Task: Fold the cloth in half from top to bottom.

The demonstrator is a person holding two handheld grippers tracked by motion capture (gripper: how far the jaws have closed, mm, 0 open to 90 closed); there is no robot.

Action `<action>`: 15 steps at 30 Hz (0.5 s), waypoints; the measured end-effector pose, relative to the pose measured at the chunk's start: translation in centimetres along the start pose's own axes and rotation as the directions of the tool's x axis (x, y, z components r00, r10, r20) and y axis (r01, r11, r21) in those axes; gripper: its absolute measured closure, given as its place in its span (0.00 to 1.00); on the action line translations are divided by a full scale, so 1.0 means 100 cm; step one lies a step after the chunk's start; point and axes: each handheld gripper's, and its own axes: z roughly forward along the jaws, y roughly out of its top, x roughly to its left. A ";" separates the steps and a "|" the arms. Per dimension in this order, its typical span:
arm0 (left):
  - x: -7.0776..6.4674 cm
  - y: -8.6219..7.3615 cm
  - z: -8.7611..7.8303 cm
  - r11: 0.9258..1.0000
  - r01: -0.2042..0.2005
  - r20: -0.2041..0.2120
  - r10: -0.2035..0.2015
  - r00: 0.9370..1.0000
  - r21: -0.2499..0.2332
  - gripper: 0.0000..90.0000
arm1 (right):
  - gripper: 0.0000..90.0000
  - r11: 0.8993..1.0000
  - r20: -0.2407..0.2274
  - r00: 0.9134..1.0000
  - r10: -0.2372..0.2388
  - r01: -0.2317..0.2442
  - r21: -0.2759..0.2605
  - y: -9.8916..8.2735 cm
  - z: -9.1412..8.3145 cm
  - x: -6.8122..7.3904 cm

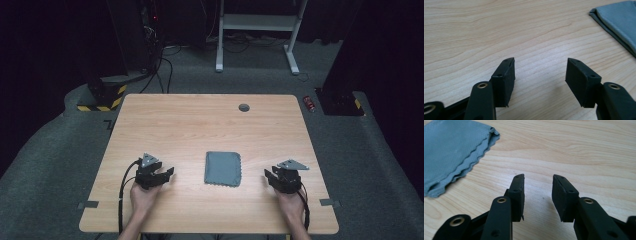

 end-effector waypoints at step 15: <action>0.000 -0.001 0.004 1.000 -0.020 -0.041 0.020 0.999 0.007 0.45 | 0.66 1.000 0.046 0.999 0.006 -0.007 0.023 -0.008 0.001 -0.009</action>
